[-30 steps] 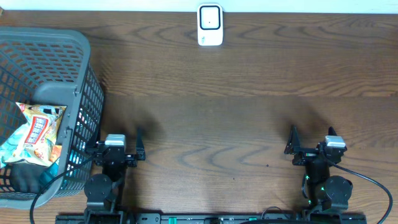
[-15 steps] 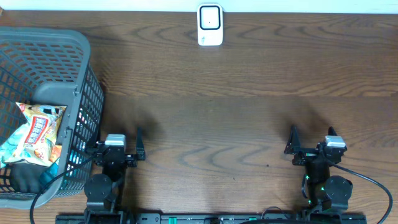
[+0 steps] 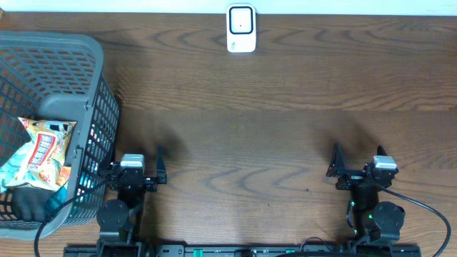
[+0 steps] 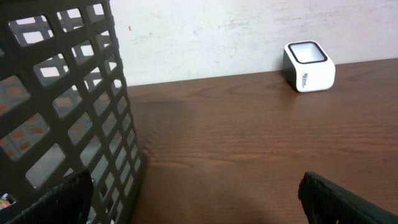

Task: Scan the item barcode

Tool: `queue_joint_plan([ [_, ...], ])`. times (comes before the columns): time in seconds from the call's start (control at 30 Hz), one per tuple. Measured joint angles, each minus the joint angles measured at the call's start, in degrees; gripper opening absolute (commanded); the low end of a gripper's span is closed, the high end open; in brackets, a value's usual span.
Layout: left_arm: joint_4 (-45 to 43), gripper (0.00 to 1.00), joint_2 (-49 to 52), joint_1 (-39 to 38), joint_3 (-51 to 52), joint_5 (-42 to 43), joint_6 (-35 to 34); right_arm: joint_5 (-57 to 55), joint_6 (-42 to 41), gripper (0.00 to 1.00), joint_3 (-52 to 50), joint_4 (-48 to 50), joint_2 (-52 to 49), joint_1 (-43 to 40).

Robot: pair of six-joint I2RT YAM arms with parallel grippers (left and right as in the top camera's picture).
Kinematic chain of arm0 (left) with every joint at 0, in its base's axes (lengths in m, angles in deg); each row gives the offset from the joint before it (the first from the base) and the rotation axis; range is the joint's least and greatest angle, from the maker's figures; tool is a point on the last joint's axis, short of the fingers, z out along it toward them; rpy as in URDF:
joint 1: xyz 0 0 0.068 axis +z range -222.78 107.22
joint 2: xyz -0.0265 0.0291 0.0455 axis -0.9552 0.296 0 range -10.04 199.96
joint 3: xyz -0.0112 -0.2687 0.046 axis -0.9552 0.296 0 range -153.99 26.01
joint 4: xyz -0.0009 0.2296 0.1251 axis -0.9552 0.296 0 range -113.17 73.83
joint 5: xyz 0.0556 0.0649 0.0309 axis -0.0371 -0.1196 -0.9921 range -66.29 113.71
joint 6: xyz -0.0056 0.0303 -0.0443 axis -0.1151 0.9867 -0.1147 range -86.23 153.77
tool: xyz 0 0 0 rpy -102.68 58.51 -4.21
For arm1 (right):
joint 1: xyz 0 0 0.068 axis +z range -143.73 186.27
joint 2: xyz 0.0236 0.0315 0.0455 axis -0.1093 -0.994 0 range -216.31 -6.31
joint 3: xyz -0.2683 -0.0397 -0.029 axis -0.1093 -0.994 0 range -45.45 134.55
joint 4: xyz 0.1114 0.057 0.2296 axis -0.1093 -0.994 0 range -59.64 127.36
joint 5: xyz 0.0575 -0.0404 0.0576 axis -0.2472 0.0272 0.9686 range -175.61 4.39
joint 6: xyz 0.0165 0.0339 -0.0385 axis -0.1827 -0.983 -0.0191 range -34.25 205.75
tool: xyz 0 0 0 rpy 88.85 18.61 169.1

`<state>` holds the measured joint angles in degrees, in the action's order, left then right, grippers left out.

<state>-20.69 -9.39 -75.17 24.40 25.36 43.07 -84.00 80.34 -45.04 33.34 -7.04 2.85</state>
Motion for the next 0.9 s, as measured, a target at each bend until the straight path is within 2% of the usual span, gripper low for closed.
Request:
queue_joint_plan([
  [0.33, -0.5, 0.98, 0.0, 0.0, 0.0, 0.0, 0.0, 0.0, 0.0, 0.99, 0.0, 0.0, 0.0, 0.0],
  [0.47, -1.7, 0.98, 0.0, 0.0, 0.4, 4.3, -1.3, 0.0, 0.0, 0.99, 0.0, 0.0, 0.0, 0.0],
  [0.7, -2.4, 0.98, 0.0, 0.0, -1.1, 11.7, -10.5, 0.0, 0.0, 0.99, 0.0, 0.0, 0.0, 0.0],
  [0.9, -2.7, 0.98, 2.4, 0.0, -11.9, 13.1, -15.8, 0.0, 0.0, 0.99, 0.0, 0.0, 0.0, 0.0],
])
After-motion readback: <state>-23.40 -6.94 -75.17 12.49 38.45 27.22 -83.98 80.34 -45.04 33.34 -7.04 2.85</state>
